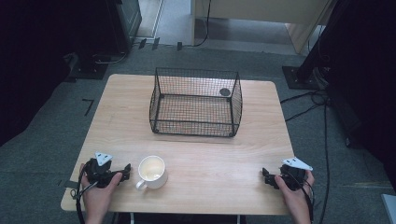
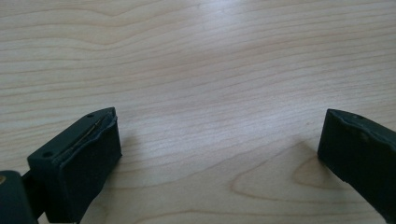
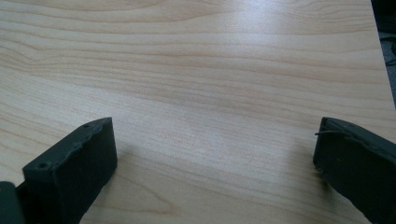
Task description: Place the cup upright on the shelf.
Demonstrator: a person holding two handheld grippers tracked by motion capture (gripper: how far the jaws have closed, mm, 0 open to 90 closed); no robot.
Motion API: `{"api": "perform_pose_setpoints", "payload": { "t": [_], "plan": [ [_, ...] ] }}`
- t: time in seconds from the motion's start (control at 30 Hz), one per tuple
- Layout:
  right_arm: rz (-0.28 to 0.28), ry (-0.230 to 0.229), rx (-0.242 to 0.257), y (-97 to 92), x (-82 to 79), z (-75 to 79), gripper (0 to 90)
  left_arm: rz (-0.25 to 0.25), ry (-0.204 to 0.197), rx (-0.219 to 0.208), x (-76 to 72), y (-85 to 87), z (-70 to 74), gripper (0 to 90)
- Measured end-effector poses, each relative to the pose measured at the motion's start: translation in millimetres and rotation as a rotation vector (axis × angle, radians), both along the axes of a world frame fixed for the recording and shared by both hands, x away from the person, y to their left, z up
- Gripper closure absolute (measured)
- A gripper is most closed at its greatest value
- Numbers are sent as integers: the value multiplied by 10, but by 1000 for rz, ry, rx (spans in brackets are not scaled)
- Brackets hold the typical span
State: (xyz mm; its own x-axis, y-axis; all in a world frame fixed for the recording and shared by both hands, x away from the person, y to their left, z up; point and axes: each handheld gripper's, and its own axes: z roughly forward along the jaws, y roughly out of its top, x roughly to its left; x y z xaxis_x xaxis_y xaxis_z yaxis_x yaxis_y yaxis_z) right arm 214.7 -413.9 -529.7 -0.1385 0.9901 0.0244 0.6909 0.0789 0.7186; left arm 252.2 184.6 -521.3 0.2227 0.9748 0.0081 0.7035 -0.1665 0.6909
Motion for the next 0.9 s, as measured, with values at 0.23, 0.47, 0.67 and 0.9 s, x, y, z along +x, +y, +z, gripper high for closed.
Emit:
{"api": "perform_pose_setpoints", "payload": {
  "t": [0.23,0.47,0.67,0.9],
  "plan": [
    [-1,1,3,0,1,-1,0,12,-10,-50,-37,49,70,0],
    [0,1,3,-1,1,-1,0,-28,-49,-151,-141,10,326,0],
    [0,1,4,-1,1,-1,0,-61,-88,-158,-254,-107,516,26],
    [-1,1,4,0,1,-1,0,-87,-128,-172,-351,-202,669,26]
  ]
}}
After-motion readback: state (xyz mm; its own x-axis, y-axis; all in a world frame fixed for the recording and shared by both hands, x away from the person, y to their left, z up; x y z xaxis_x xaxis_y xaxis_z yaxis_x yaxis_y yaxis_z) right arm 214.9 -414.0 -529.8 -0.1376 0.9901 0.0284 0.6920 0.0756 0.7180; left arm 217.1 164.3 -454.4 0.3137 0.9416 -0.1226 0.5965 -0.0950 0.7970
